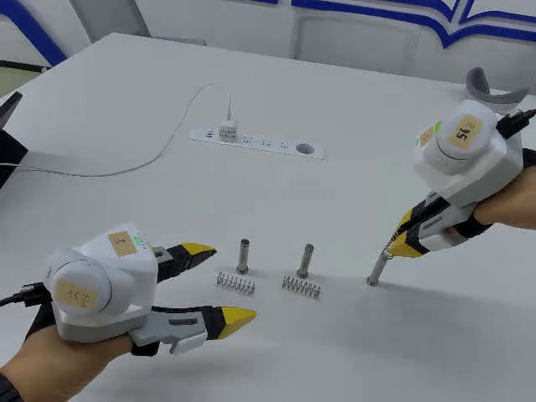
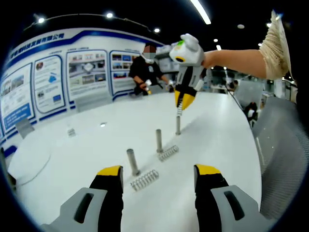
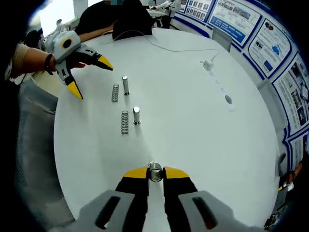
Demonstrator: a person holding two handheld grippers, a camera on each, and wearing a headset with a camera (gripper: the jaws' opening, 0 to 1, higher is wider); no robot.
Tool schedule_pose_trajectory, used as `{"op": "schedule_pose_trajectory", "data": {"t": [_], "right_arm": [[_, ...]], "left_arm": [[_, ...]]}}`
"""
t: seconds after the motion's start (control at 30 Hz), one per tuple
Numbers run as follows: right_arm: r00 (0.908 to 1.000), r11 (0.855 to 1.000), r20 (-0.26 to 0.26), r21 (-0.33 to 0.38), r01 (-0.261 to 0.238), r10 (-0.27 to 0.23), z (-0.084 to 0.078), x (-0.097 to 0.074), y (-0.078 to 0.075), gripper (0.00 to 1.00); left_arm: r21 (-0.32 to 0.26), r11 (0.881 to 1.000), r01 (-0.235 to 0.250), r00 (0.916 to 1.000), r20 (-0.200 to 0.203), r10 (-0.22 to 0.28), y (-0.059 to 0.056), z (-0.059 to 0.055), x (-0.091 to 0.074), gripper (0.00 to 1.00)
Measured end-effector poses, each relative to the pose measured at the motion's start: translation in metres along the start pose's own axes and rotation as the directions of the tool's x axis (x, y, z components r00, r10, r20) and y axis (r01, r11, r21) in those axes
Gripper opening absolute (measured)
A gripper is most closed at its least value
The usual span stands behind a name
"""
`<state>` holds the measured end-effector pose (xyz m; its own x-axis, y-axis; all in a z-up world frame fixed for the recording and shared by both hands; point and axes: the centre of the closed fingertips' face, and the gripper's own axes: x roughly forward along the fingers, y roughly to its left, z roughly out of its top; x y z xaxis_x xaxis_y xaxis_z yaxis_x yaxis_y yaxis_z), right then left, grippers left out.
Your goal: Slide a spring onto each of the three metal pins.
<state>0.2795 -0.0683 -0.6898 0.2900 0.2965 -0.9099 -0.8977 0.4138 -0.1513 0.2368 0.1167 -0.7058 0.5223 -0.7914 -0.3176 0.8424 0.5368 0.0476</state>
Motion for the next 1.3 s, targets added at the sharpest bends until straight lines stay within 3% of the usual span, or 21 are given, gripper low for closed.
{"op": "schedule_pose_trajectory", "data": {"t": [0.47,1.3], "right_arm": [[0.9994,1.000,-0.025,0.011,-0.025,0.026,-0.003,0.015,0.000,0.12],[0.9962,0.997,-0.068,0.054,-0.051,0.055,-0.022,0.053,0.006,0.12]], "left_arm": [[-0.005,1.000,0.002,1.0000,-0.002,-0.002,0.000,0.000,0.001,0.60],[-0.008,1.000,-0.010,0.9999,-0.008,0.010,0.005,-0.003,0.003,0.60]]}}
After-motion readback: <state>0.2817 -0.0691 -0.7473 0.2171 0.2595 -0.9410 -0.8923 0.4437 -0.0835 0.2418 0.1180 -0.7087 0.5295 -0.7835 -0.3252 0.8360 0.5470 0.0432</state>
